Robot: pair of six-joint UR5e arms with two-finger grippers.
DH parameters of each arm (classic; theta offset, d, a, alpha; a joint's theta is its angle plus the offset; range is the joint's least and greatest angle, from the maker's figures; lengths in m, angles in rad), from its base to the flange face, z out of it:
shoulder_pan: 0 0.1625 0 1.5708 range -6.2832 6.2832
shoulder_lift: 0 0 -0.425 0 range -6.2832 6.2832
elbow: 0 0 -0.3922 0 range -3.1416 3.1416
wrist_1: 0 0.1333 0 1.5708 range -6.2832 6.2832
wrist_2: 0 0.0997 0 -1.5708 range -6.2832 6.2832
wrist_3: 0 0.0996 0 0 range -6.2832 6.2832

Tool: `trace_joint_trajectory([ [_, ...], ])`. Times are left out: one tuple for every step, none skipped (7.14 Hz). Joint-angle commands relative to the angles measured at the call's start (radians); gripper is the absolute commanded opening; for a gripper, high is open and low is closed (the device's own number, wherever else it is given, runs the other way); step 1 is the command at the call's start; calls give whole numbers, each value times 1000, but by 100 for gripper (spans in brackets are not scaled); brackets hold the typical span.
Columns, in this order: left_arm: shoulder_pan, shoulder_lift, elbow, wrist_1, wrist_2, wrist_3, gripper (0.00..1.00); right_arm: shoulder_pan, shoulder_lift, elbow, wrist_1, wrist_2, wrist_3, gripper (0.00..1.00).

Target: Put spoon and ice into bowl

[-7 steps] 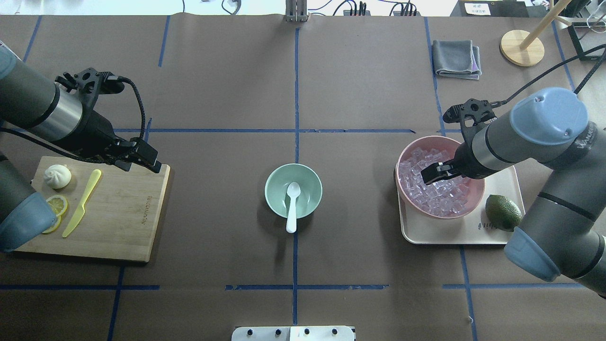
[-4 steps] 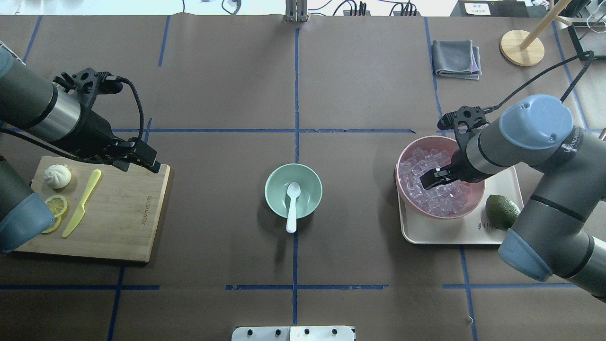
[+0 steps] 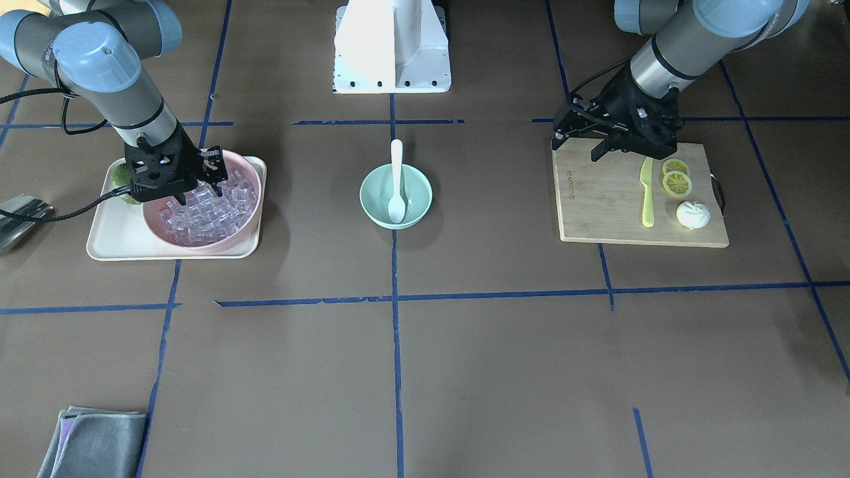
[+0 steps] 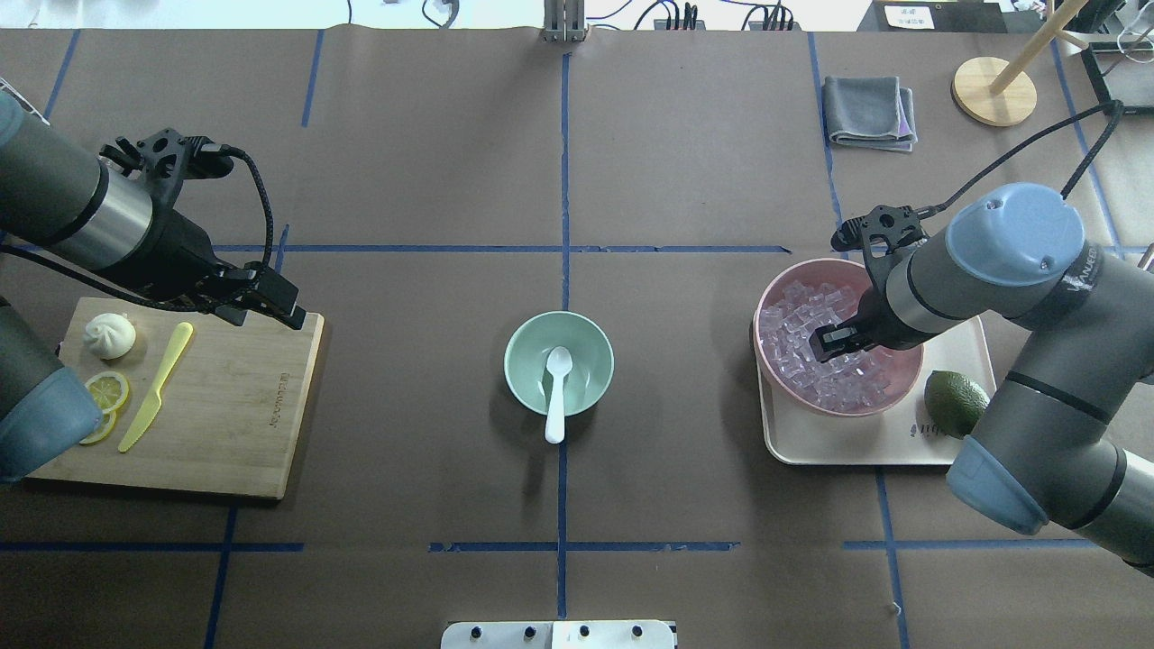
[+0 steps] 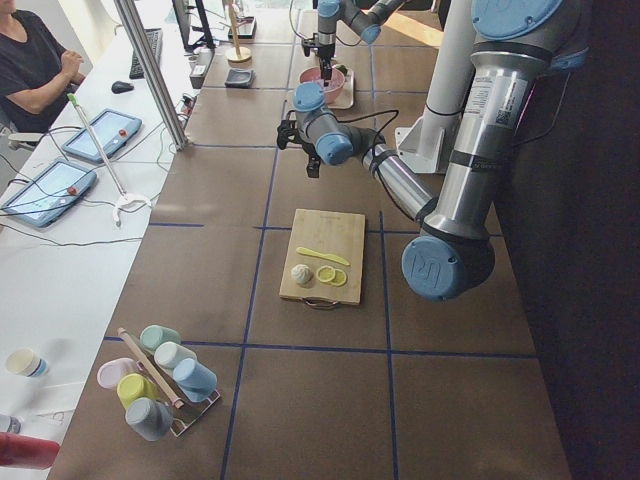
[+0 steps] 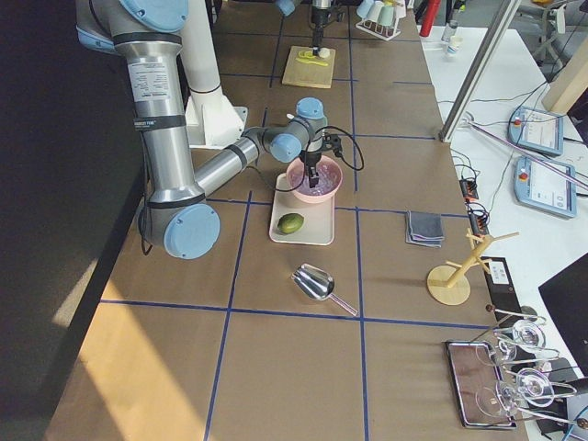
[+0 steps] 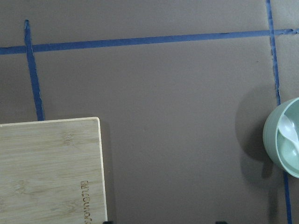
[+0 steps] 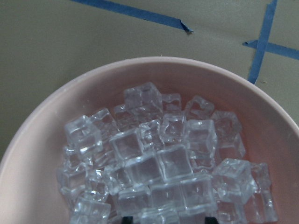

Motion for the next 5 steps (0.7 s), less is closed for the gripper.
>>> trace_joint_trajectory([
  [-2, 2, -1, -1, 0, 0, 78, -2, 2, -1, 1, 2, -2, 20],
  [-5, 2, -1, 1, 0, 0, 78, -2, 0, -1, 1, 3, -3, 1],
  [-8, 8, -1, -1, -2, 0, 78, -2, 5, 4, 1, 9, -3, 0],
  [-8, 9, -2, -1, -2, 0, 78, 2, 44, 10, -3, 14, 0, 0],
  [-8, 12, -11, -1, -2, 0, 78, 3, 90, 36, -13, 31, 15, 0],
])
